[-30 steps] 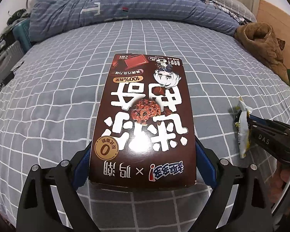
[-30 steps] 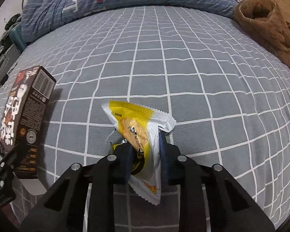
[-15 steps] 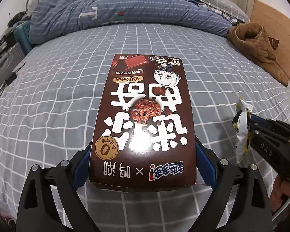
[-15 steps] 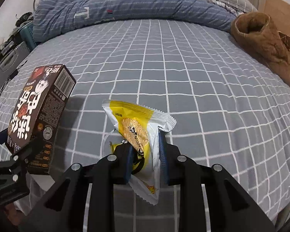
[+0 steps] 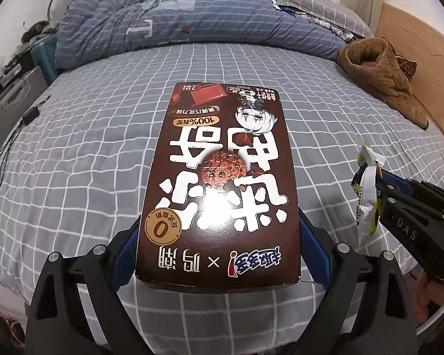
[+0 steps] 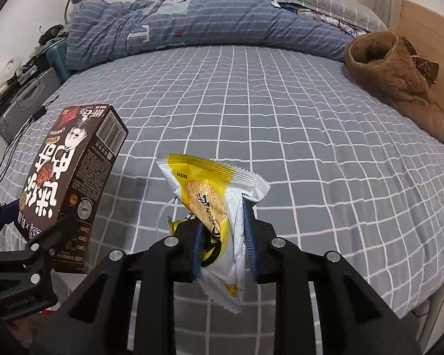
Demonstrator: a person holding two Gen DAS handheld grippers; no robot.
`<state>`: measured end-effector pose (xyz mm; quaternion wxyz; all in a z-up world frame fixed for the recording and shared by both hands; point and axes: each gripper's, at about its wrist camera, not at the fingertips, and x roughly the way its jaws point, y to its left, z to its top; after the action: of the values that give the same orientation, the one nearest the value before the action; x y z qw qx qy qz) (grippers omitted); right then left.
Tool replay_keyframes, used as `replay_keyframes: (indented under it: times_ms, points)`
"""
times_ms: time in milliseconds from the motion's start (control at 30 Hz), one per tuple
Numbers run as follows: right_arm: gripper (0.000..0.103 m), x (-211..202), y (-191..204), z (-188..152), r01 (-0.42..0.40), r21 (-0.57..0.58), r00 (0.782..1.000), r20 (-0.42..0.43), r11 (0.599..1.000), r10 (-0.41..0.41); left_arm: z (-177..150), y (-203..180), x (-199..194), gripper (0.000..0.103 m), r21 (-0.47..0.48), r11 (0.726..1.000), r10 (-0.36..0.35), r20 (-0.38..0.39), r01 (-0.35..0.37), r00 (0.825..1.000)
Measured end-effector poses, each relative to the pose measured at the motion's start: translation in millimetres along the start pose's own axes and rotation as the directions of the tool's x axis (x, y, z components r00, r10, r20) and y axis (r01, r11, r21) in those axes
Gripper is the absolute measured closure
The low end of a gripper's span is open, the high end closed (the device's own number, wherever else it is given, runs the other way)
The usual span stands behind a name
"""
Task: Collect trash
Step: 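Carry the cookie box with the left tool while the right tool carries the snack packet to the bin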
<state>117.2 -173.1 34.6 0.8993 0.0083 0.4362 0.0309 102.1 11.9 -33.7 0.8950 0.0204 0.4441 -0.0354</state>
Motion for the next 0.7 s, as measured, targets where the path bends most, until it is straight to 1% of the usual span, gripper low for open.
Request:
replay_keyframes:
  times_ms: [100,267,700]
  points:
    - [0.080,-11.4,1.7,-6.4,0.003,-0.008,1.000,0.006,1.000,-0.003,-1.5,3.9,0.5,0.014,-0.011,1.000,0.006,0.002,-0.006,1.000]
    - [0.080,-25.3,3.3,-18.9,0.003,-0.018,1.000,0.007,1.000,-0.003,-16.6,6.2,-11.1,0.014,-0.039,0.999,0.013,-0.006,-0.013,1.000]
    - [0.080,-59.7,5.8,-48.9,0.005,-0.024,1.000,0.010,1.000,-0.005,-45.3,1.3,-43.6,0.014,-0.050,0.999,0.017,-0.005,-0.017,1.000]
